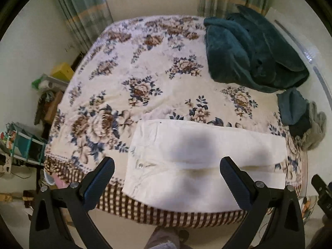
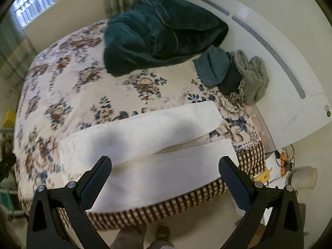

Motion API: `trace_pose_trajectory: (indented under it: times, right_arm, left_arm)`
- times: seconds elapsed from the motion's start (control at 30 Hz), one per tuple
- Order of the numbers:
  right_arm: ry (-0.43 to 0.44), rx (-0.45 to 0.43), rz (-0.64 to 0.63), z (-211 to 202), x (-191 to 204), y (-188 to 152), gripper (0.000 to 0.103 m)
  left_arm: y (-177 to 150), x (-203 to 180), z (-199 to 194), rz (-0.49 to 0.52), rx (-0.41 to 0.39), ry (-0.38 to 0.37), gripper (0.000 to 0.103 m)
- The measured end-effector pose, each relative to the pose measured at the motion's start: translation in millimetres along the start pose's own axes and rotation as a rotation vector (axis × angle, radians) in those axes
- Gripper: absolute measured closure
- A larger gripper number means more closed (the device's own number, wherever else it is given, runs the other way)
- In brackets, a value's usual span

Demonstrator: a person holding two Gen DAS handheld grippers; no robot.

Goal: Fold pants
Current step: 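Move both tools down to the white pants legs at the hem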

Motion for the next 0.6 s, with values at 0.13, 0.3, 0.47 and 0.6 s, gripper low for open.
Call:
trace_pose_trajectory:
  times: [0.13, 0.3, 0.47, 0.6]
  right_arm:
    - [-0.028, 0.051, 0.067, 74.3, 11.8, 39.2, 0.0]
    - [-0.051, 0.13, 0.176, 191.7, 7.1, 82.0, 0.0]
    - [-0.073, 0.227, 0.304, 304.6, -22.3, 100.8, 0.0]
    - [-0.092, 0.311, 0.388, 401.4, -49.8, 109.2, 0.0]
  left_arm:
    - [32.0, -1.7, 67.7, -0.036, 0.078, 0.015, 0.0]
    - [52.1, -3.6, 163.1, -0.113, 0.206, 0.042, 0.0]
    - [54.8, -3.4, 265.8, -0.269, 0.36, 0.068, 0.0]
    - [51.4, -1.7, 341.1, -0.441, 0.467, 0.083, 0.0]
Point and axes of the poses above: each gripper's, at about its wrist camera, not at the fingertips, and z roughly the way its jaws point, x to its left, y to its top, the point moved 4 cm from there along z, roughly the way its jaws point, and after that the axes turned 2 degrees about -x, right-handed, at the moved point
